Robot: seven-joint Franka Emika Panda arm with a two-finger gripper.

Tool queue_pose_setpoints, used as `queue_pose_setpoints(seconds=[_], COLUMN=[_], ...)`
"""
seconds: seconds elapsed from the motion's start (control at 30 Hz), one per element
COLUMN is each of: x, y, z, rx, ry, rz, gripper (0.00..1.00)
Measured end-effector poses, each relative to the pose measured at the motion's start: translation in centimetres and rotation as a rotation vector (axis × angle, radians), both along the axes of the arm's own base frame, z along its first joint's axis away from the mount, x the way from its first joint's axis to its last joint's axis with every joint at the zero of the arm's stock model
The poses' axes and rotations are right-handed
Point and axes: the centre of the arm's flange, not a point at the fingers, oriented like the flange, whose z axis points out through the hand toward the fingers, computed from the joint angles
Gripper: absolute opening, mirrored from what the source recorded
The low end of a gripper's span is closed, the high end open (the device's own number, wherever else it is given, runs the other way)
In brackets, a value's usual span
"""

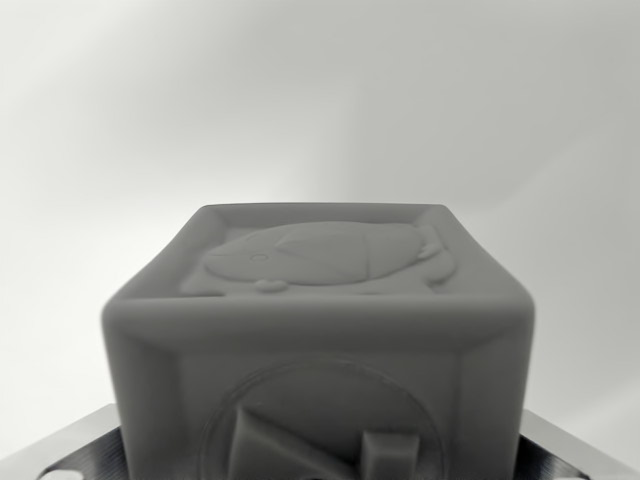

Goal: Destack cube

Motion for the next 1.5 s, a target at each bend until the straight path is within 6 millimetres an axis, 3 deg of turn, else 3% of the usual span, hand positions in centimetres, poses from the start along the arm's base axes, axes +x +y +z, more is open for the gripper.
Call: queue_pose_setpoints(seconds=[0.67,1.3,1.33,1.5], x=[0.0,0.1,0.1,0.1], y=[0.0,0.0,0.0,0.0], z=[-5.1,-6.9,-6.9,-6.9], rx=[-0.001,0.0,0.0,0.0], ry=[0.0,-0.002,-0.002,-0.002], rz=[-0.003,-0.003,-0.003,-0.003], gripper=[0.0,0.0,1.0,1.0])
